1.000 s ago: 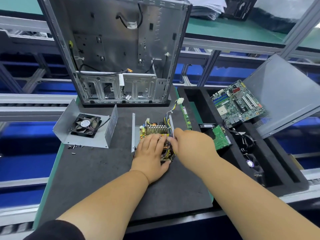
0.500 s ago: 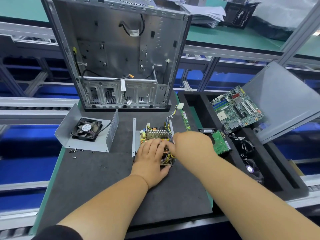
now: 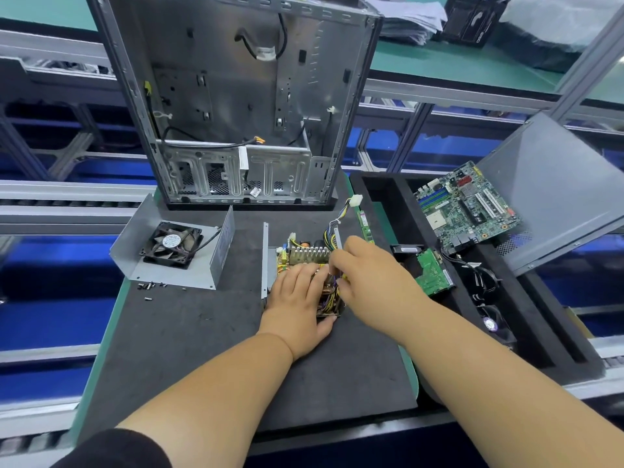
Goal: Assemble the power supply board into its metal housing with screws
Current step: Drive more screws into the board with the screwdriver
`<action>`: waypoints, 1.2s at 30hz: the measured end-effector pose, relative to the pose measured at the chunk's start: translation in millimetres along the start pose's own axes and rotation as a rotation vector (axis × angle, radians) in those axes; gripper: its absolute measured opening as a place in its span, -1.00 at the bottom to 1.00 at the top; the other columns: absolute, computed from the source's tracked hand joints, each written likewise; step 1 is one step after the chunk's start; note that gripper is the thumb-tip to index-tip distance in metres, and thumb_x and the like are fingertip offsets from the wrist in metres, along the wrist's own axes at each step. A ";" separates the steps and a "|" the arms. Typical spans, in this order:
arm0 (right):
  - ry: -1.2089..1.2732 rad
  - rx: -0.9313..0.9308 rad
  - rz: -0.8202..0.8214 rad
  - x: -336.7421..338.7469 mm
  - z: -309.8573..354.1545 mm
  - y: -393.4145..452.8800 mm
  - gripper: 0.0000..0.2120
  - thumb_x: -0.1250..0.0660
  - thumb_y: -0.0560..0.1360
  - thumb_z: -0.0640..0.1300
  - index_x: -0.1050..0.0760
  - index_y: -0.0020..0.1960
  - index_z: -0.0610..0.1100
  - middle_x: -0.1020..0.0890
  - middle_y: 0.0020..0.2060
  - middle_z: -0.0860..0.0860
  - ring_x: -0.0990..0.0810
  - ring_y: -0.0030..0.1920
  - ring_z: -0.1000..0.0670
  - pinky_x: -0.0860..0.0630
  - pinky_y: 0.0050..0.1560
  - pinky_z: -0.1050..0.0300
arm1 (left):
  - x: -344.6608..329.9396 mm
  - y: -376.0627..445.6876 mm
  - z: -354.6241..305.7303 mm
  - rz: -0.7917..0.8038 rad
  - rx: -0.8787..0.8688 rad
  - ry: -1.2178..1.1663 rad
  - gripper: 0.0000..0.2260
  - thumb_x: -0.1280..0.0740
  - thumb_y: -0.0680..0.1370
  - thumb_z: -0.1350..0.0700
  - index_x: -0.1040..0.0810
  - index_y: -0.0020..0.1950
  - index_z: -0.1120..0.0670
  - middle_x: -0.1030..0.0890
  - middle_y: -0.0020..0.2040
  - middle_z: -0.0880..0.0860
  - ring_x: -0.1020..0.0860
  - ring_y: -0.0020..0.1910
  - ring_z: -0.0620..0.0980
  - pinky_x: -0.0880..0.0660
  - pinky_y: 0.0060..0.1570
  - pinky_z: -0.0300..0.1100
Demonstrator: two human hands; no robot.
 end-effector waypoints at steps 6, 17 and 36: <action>0.011 0.029 0.118 -9.1 0.5 -0.9 -0.82 -0.20 0.51 -0.28 -0.44 0.10 -0.16 -0.38 0.01 -0.06 -0.39 -0.10 -0.10 -0.35 -0.15 0.06 | -0.5 -0.1 0.4 0.004 -0.004 -0.002 -0.18 -0.48 0.29 -0.22 -0.25 0.41 0.09 -0.50 0.33 0.10 -0.28 0.35 0.11 -0.14 0.38 0.05; -0.151 -0.064 0.092 -13.2 -8.3 3.6 -0.75 -0.13 0.63 0.10 -0.50 0.05 -0.02 -0.38 -0.18 0.04 -0.56 -0.07 -0.12 -0.37 -0.24 0.09 | -4.5 -0.6 2.0 0.005 -0.004 -0.003 -0.20 -0.48 0.29 -0.20 -0.37 0.44 0.11 -0.49 0.33 0.10 -0.29 0.35 0.11 -0.14 0.39 0.03; 0.001 -0.031 0.081 -0.8 -2.8 -6.7 -0.78 -0.19 0.57 -0.07 -0.34 0.19 -0.09 -0.44 0.03 -0.01 -0.43 -0.07 -0.10 -0.46 -0.15 0.01 | -3.5 -0.4 0.9 -0.008 -0.002 0.001 -0.22 -0.46 0.29 -0.20 -0.33 0.42 0.10 -0.49 0.33 0.10 -0.30 0.35 0.12 -0.14 0.40 0.04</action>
Point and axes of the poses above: each hand's wrist, its own y-axis towards the middle knuckle, its own x-axis out of the back of the hand, z = x × y, the point moved 8 cm from there along y, towards the middle knuckle
